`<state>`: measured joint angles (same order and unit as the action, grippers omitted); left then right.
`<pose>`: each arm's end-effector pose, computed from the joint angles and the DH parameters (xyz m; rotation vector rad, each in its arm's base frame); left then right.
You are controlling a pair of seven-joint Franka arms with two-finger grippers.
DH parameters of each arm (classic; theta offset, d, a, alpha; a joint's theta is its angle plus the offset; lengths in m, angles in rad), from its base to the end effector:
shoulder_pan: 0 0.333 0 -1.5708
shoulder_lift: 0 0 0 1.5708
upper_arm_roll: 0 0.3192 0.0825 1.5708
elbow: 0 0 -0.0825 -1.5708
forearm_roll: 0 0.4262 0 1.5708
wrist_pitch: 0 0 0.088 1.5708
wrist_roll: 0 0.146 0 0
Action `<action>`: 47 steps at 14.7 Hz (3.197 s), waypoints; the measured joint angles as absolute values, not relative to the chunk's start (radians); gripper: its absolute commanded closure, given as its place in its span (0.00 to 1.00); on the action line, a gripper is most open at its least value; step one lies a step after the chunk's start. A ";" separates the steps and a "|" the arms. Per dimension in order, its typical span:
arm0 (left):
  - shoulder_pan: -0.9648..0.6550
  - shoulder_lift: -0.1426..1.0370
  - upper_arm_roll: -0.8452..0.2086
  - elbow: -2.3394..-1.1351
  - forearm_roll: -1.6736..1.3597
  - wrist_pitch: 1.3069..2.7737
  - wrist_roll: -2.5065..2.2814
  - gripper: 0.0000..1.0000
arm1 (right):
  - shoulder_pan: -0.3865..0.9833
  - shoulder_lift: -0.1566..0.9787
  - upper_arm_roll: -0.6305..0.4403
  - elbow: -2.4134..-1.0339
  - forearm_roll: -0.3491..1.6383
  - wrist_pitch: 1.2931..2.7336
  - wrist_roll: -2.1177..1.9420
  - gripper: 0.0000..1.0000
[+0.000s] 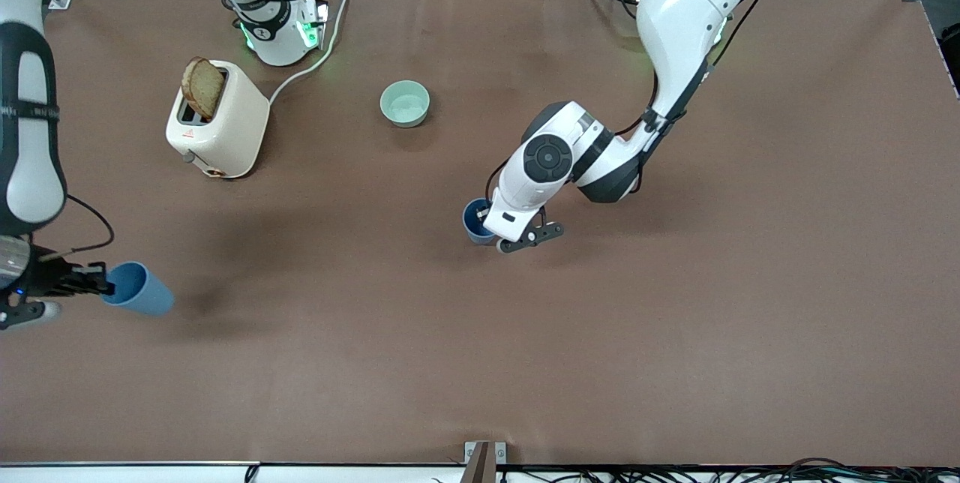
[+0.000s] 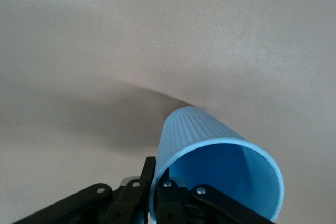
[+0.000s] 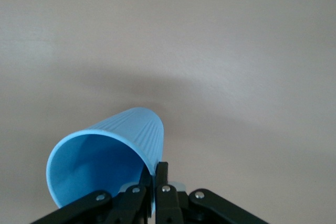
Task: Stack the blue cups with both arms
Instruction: 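Carry the cup mid-table with the left gripper while the right gripper lifts, then release the cup with the left gripper while the right gripper carries its cup, then lower the held cup into the standing cup while the left gripper withdraws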
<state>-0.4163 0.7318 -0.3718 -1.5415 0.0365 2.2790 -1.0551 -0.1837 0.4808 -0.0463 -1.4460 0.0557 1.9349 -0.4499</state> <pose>0.5505 -0.5073 0.1876 2.9202 0.4987 -0.2068 0.7211 -0.1582 0.3617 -3.0989 -0.3197 -0.0287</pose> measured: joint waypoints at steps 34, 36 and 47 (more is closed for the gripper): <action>0.043 -0.082 -0.122 -1.618 -0.005 1.544 -0.042 0.00 | 0.613 0.358 0.001 -1.581 0.104 2.052 0.955 1.00; 0.050 -0.097 -0.132 -1.626 -0.005 1.544 -0.042 0.00 | 0.621 0.398 0.000 -1.571 0.129 2.075 0.955 1.00; 0.053 -0.118 -0.135 -1.628 0.026 1.544 -0.040 0.00 | 0.721 0.489 -0.003 -1.561 0.179 2.155 0.962 1.00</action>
